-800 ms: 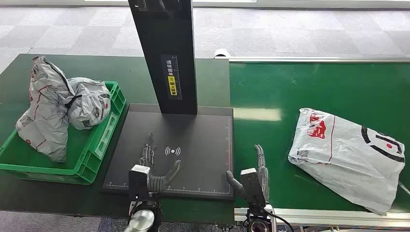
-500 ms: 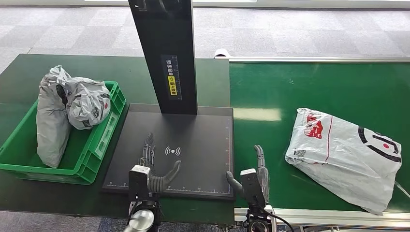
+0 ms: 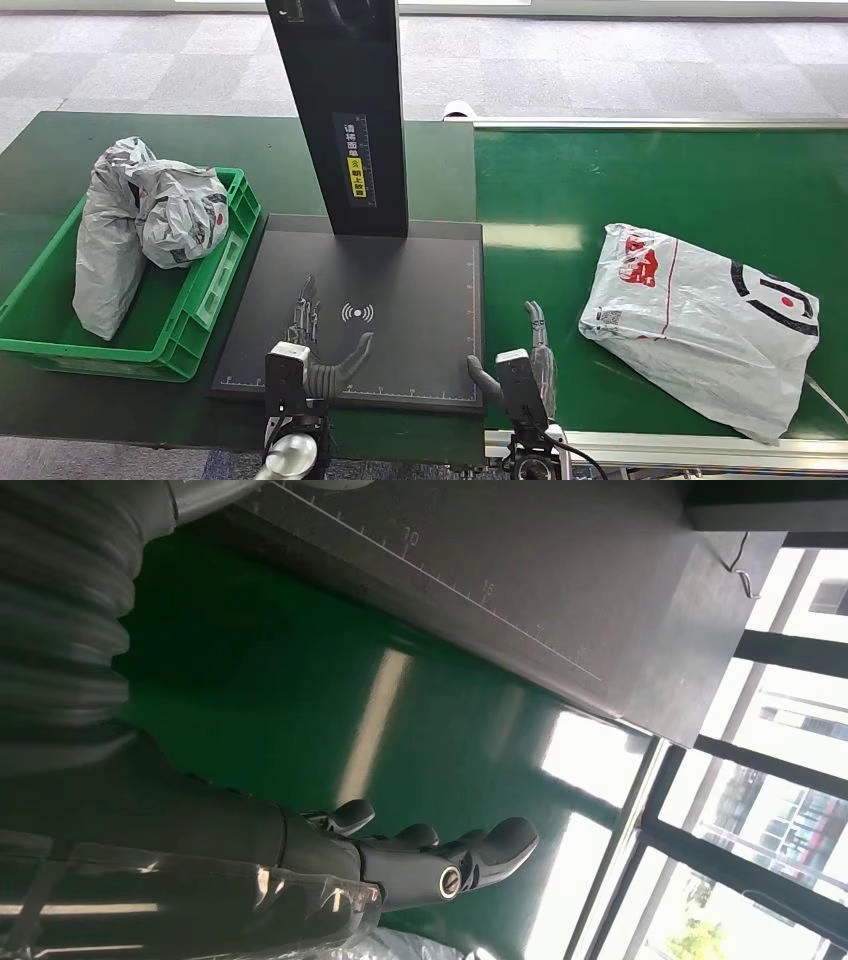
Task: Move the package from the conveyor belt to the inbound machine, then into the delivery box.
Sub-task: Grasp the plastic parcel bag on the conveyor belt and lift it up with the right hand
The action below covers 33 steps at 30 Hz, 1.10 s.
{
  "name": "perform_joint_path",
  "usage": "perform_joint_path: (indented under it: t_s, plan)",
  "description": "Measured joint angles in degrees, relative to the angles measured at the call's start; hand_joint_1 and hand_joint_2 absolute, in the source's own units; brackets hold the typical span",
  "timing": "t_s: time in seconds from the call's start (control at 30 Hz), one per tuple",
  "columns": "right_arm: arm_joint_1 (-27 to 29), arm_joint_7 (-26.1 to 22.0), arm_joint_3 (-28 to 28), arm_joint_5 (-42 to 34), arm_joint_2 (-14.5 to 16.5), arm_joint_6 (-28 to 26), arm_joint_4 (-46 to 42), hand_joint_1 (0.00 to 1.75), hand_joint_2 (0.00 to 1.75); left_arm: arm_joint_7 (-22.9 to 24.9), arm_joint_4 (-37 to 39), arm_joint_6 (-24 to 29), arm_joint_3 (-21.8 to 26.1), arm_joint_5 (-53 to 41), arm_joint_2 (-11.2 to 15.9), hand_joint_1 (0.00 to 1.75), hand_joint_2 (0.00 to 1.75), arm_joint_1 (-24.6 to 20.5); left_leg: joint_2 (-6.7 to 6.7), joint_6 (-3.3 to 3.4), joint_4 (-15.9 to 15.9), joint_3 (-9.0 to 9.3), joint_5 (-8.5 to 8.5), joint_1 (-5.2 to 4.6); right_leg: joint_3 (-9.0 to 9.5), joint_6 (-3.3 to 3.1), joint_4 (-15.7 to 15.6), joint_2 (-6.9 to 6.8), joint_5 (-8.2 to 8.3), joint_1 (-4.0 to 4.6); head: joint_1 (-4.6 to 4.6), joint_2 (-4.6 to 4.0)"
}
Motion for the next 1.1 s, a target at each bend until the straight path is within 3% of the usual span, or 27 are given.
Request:
perform_joint_path:
  t_s: [0.93,1.0,1.1]
  plan:
    - [0.02,0.46,-0.57,1.95,0.10,-0.65,0.41,0.00,1.75,0.00,-0.13,1.79,-0.01,-0.51,-0.03,0.00,1.75,0.20,0.00,0.00,0.01,0.01,0.00,0.00,0.00,0.00,0.00,0.00,0.00,0.00,0.00,0.00]
    - [0.50,6.50,-2.23,9.37,-1.00,-1.47,-1.91,0.00,1.75,-0.01,-0.99,1.65,0.02,0.49,-0.14,0.00,1.75,1.25,-0.03,0.01,0.02,0.00,0.00,-0.03,-0.01,0.01,-0.01,-0.02,0.00,-0.03,-0.04,0.00]
    - [-2.80,27.09,-9.96,24.89,-8.60,7.63,-3.78,0.00,1.75,-0.03,-3.16,1.03,-0.25,2.02,-0.13,0.00,1.75,3.93,-0.10,0.16,0.06,-0.04,0.04,-0.16,0.00,0.11,-0.06,-0.14,0.03,-0.21,-0.06,0.00]
